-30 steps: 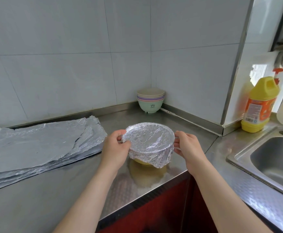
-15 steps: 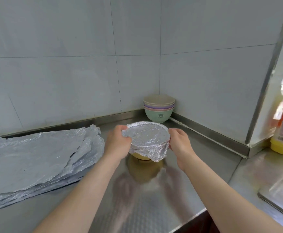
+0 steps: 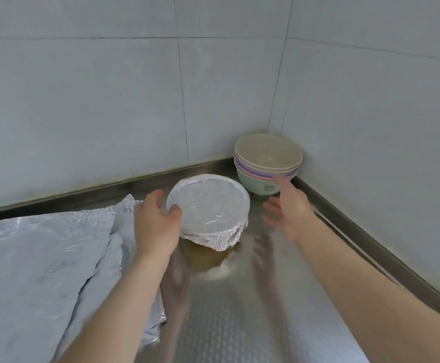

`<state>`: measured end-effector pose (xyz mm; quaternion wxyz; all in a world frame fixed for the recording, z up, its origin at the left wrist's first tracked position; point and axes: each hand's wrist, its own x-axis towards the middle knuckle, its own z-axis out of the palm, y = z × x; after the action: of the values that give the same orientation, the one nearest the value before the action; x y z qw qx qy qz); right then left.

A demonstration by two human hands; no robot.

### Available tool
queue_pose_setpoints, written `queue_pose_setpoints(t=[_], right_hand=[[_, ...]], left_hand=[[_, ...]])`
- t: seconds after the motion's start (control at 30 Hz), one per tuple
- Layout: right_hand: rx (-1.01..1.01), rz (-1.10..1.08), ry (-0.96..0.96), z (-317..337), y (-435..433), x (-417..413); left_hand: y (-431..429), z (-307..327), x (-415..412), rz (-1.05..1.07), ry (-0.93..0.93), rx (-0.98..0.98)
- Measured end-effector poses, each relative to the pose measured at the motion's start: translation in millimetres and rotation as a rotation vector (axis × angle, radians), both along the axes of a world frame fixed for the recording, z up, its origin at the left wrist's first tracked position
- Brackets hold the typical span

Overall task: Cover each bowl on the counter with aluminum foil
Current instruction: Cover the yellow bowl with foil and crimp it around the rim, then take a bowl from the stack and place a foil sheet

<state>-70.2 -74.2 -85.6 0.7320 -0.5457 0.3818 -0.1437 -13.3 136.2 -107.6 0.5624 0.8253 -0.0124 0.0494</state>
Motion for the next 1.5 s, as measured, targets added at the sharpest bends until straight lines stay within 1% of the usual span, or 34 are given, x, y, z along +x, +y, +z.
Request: queue_pose_setpoints(t=[0.07,0.13,0.2,0.33,0.4,0.5,0.6,0.73,0.8,0.9,1.03,1.17,1.3,1.43,1.5], right_hand=[[0.078,-0.055,0.052,16,-22,12],[0.105,-0.052,0.128,24,-40,24],[0.138,-0.019,0.201,26,-53,37],[0.165,0.047,0.301,22,-64,55],[0.193,0.012,0.27,20,-68,60],[0.244,-0.058,0.173,12,-76,51],[0.273,-0.052,0.076,2,-74,23],[0.168,-0.071,-0.012,3,-74,-22],[0.083,-0.086,0.015,10,-76,-48],[-0.034,-0.051,0.094,18,-77,-84],[-0.122,0.017,0.245,22,-84,-119],[-0.139,0.095,0.321,24,-90,-129],[-0.118,0.124,0.318,28,-89,-122],[-0.089,0.134,0.331,27,-89,-112],[-0.096,0.144,0.342,28,-87,-108]], left_hand=[[-2,11,-6,0.013,0.057,0.129],[-2,18,-16,-0.01,0.098,0.208],[-3,24,-20,-0.032,0.129,0.235],[-3,28,-23,-0.032,0.234,0.212],[-5,28,-20,-0.013,0.278,0.157],[-17,25,-13,0.036,0.364,-0.001],[-25,26,-9,0.05,0.373,-0.067],[-31,28,3,0.073,0.366,-0.084],[-35,28,10,0.07,0.368,-0.073],[-42,25,23,0.068,0.383,-0.068],[-67,22,39,0.065,0.428,-0.17],[-104,18,50,0.01,0.482,-0.283],[-139,20,54,-0.061,0.558,-0.411],[-162,33,58,-0.151,0.612,-0.456],[-168,38,61,-0.191,0.653,-0.516]])
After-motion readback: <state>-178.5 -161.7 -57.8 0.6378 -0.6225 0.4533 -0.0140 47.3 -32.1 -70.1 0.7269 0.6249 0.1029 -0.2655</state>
